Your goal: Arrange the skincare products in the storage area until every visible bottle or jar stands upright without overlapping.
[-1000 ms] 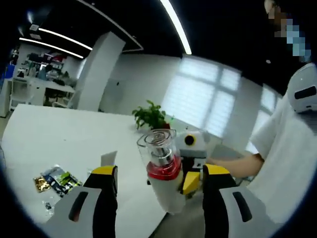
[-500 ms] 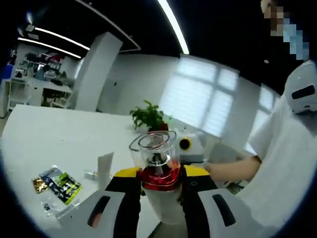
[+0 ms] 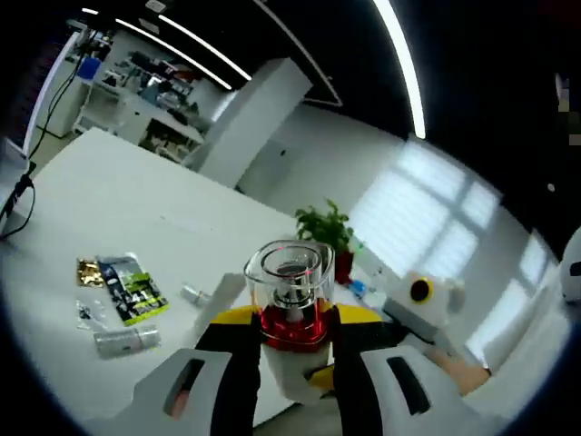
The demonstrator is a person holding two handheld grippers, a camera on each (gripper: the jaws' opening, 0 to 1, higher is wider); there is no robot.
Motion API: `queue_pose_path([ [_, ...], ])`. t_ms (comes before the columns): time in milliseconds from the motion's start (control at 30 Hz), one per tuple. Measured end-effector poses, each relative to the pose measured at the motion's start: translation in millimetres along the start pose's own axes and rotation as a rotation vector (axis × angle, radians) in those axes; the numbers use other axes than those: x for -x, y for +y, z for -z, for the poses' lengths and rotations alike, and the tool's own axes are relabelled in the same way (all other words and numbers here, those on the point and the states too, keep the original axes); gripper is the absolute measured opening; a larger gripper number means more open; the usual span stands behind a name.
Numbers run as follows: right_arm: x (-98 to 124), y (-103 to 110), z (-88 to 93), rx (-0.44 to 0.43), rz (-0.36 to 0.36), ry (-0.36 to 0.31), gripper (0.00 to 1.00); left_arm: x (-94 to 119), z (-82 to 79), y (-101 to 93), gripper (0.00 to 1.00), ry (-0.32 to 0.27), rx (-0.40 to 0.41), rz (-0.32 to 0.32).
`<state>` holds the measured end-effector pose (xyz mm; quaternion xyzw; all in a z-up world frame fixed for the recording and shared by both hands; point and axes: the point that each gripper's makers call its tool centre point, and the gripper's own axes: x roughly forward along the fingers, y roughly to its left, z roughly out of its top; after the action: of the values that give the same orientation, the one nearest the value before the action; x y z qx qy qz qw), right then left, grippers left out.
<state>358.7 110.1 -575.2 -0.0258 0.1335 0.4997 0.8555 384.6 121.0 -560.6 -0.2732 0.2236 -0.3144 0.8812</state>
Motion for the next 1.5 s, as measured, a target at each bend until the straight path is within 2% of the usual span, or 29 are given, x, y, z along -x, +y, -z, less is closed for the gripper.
queue_pose_path([
  [33,-0.8,-1.3,3.4,0.046,0.042,0.045,0.31,-0.1,-0.8,2.5,0.25,0.001,0.002,-0.034],
  [133,-7.1,3.7,13.0,0.113,0.089,0.133,0.36,-1.0,-4.1,3.7,0.25,-0.006,-0.025,-0.091],
  [167,-8.3,-0.8,14.0,0.136,0.154,0.146,0.37,-0.3,-6.7,5.7,0.25,-0.006,-0.024,-0.119],
  [200,-7.1,-4.7,20.0,0.122,0.203,0.186,0.36,-0.8,-7.7,2.5,0.25,-0.008,-0.035,-0.127],
  [233,-8.1,-4.1,21.3,0.128,0.223,0.196,0.36,-1.8,-8.7,-1.3,0.25,-0.014,-0.047,-0.143],
  [267,-10.6,-4.4,14.3,0.173,0.256,0.158,0.38,-2.4,-9.1,-3.3,0.25,-0.016,-0.071,-0.157],
  [333,-6.2,-10.2,13.2,0.238,0.335,0.183,0.36,-3.5,-10.0,-8.1,0.25,-0.025,-0.097,-0.171],
  [367,-6.0,-12.2,9.7,0.268,0.356,0.170,0.35,-3.7,-9.7,-11.3,0.25,-0.033,-0.108,-0.178],
  [400,-5.8,-14.3,8.7,0.261,0.373,0.164,0.34,-3.9,-9.3,-15.1,0.25,-0.043,-0.115,-0.183],
  [467,-2.8,-21.8,7.6,0.305,0.401,0.173,0.30,-3.9,-7.9,-19.9,0.25,-0.052,-0.132,-0.190],
  [567,-2.4,-22.7,10.1,0.300,0.354,0.152,0.29,-4.4,-7.0,-23.7,0.25,-0.050,-0.189,-0.194],
  [600,-3.1,-20.2,9.1,0.268,0.336,0.129,0.29,-5.2,-7.2,-25.3,0.25,-0.038,-0.229,-0.187],
  [700,-3.4,-14.8,12.8,0.077,0.247,0.056,0.28,-5.3,-6.9,-29.4,0.24,-0.024,-0.291,-0.185],
  [800,-1.9,-11.9,16.1,-0.043,0.168,0.009,0.27,-5.3,-5.4,-32.2,0.24,-0.015,-0.302,-0.164],
  [833,-1.4,-8.9,15.8,-0.087,0.115,-0.014,0.27,-5.6,-5.1,-33.6,0.24,-0.014,-0.304,-0.153],
  [967,1.8,-4.5,16.0,-0.225,0.017,-0.069,0.27,-5.4,-3.4,-38.9,0.24,0.027,-0.286,-0.067],
  [1033,3.8,0.0,13.4,-0.269,-0.045,-0.103,0.27,-7.6,-1.8,-43.2,0.25,0.043,-0.273,-0.025],
  [1067,4.2,7.0,12.9,-0.303,-0.099,-0.107,0.27,-7.6,-1.3,-44.3,0.26,0.056,-0.279,-0.004],
  [1133,5.2,5.0,9.7,-0.343,-0.108,-0.142,0.27,-6.8,-3.3,-45.4,0.26,0.066,-0.266,0.040],
  [1167,6.6,7.3,8.2,-0.374,-0.147,-0.153,0.27,-5.5,-4.4,-46.8,0.26,0.074,-0.251,0.083],
  [1233,7.9,7.3,4.2,-0.410,-0.165,-0.180,0.27,-4.0,-9.0,-47.6,0.26,0.064,-0.211,0.132],
  [1267,9.1,8.8,1.5,-0.436,-0.190,-0.193,0.27,-2.1,-10.4,-49.0,0.26,0.068,-0.171,0.181],
  [1300,9.8,8.2,-0.5,-0.447,-0.195,-0.207,0.27,-0.9,-11.5,-49.0,0.26,0.074,-0.129,0.201],
  [1333,11.2,11.5,-2.2,-0.470,-0.234,-0.211,0.27,1.2,-18.1,-52.2,0.25,0.047,-0.110,0.250],
  [1367,12.3,10.1,-3.6,-0.482,-0.235,-0.227,0.27,2.7,-23.9,-54.2,0.24,0.026,-0.089,0.279],
  [1433,13.2,10.2,-4.0,-0.507,-0.247,-0.235,0.27,7.2,-29.8,-51.6,0.16,0.019,-0.085,0.311],
  [1500,16.0,9.7,-4.1,-0.505,-0.259,-0.245,0.27,9.6,-29.8,-52.8,0.11,0.031,-0.136,0.337],
])
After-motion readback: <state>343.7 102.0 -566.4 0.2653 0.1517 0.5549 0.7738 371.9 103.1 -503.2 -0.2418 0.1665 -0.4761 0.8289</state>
